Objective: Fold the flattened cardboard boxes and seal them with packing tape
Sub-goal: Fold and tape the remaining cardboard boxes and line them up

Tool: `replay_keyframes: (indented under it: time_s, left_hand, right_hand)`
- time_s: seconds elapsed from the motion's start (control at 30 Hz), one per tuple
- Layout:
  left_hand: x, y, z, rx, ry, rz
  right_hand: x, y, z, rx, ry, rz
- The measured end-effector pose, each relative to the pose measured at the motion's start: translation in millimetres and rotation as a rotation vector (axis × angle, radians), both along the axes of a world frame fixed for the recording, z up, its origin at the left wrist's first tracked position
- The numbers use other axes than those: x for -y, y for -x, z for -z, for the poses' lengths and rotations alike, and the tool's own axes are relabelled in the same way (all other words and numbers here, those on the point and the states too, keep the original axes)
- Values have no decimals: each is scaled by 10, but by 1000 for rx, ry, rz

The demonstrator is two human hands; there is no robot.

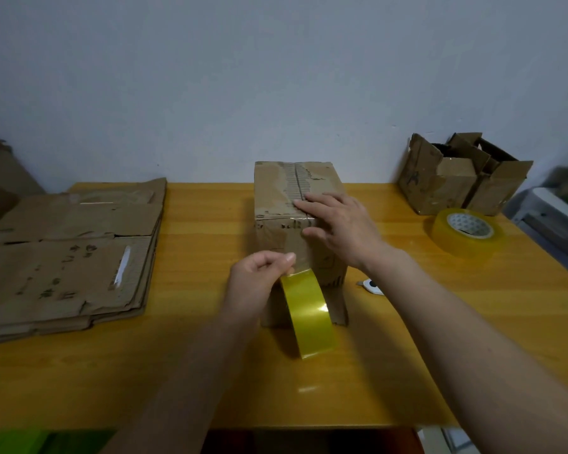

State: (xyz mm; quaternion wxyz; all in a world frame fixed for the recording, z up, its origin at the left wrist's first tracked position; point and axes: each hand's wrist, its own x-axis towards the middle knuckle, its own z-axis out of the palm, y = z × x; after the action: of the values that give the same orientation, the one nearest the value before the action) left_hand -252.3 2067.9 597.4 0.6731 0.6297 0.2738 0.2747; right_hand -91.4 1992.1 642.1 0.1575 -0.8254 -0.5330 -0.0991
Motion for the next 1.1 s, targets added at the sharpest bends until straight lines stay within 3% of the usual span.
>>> replay_keyframes:
  time_s: [0.1,0.23,0.43,0.63,0.8,1.03,1.1]
  left_hand:
    - [-3,230,-102,42,-131,-189]
    - [-178,454,-235,-47,-377,-381]
    - [-483,531,-381,-132,-435,-613]
    - [-600,206,-344,-304,-367,-514]
    - [-459,-79,-284,-330,-314,-438]
    - [-492,-79,-310,-307,-241,-355]
    - [-515,-79,-328,-302,-230,-351]
  right_hand:
    - [-21,2,-11,-73,-24,19]
    - [-26,14,-52,-220,-42,39]
    - [15,5,-119,-387,-57,-34]
    - [133,113,-211,-453,-31,-153]
    - [79,255,-109,-118,-3,4]
    - [28,293,-18,-1,-89,97]
    - [52,281,-28,-47,-92,58]
